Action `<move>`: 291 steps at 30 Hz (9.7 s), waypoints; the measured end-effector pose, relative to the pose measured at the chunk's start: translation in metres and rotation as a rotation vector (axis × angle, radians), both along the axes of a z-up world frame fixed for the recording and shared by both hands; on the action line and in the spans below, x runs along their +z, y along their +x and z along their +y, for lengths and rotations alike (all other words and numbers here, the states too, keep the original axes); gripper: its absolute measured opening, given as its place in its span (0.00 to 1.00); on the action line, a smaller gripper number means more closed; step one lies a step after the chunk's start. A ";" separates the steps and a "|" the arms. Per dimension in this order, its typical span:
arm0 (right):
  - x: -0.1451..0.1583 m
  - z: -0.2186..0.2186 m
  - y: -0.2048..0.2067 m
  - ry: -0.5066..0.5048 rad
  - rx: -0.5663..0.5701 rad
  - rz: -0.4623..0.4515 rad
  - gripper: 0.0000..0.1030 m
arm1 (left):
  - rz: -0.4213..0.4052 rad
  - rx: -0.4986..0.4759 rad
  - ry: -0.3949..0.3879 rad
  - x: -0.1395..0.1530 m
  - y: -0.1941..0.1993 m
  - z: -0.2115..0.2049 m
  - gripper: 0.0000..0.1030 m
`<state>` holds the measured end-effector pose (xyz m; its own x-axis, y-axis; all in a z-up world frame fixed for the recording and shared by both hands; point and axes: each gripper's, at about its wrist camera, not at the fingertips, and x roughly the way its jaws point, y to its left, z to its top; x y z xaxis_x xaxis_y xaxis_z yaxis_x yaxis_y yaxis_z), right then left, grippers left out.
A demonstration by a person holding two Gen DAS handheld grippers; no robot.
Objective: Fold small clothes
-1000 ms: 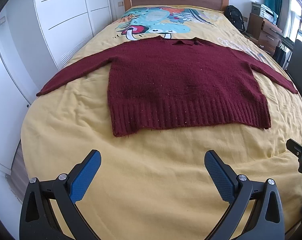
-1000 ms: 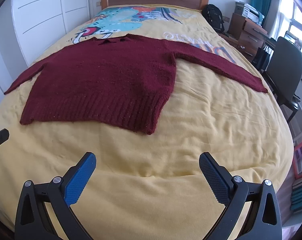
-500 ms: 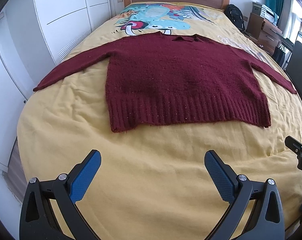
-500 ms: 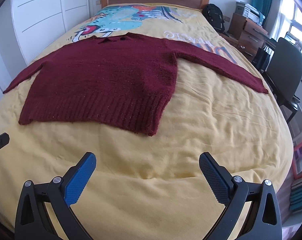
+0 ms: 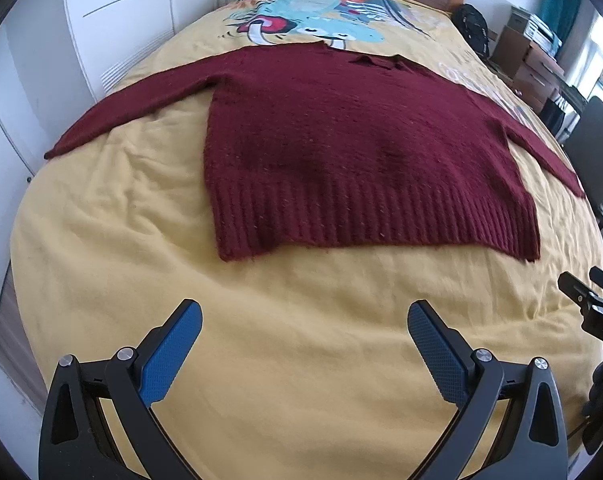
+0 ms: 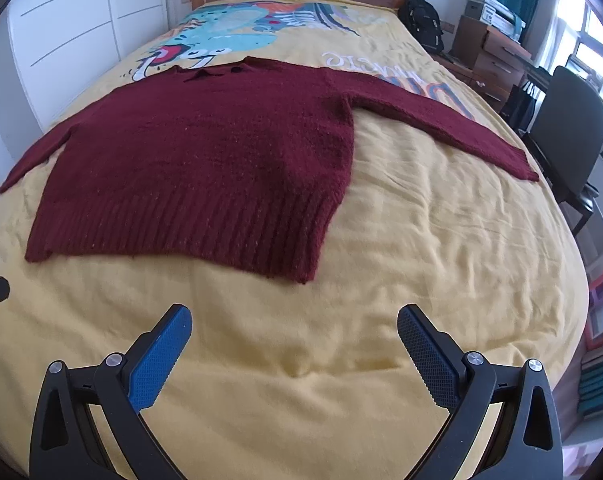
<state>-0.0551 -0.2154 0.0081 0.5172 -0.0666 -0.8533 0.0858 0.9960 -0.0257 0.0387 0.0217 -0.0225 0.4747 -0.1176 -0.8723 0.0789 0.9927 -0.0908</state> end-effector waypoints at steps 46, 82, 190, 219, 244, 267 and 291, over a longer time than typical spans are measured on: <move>-0.037 0.056 0.148 -0.059 0.077 0.124 1.00 | 0.004 0.958 -0.538 -0.056 0.210 0.468 0.75; -0.026 -0.009 0.096 0.030 -0.040 0.063 1.00 | -0.082 0.712 -0.745 0.034 0.303 0.337 0.08; -0.044 -0.117 0.050 0.155 -0.186 0.038 1.00 | 0.030 0.057 0.035 -0.018 0.258 -0.029 0.46; -0.009 -0.122 0.054 0.221 -0.166 -0.069 1.00 | 0.062 0.251 0.127 0.047 0.190 0.052 0.53; -0.006 -0.200 0.080 0.348 -0.326 -0.119 1.00 | 0.033 0.308 0.105 0.090 0.119 0.058 0.53; -0.063 -0.292 0.120 0.441 -0.487 -0.072 1.00 | 0.062 0.290 0.122 0.066 0.134 0.046 0.53; -0.084 -0.438 0.180 0.644 -0.665 -0.189 1.00 | 0.149 0.361 0.118 0.025 0.132 0.085 0.53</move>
<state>0.1248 -0.6538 -0.0761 0.6762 0.0574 -0.7344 0.5876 0.5593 0.5848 0.1703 0.1067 0.0022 0.3342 0.1383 -0.9323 -0.2819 0.9586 0.0411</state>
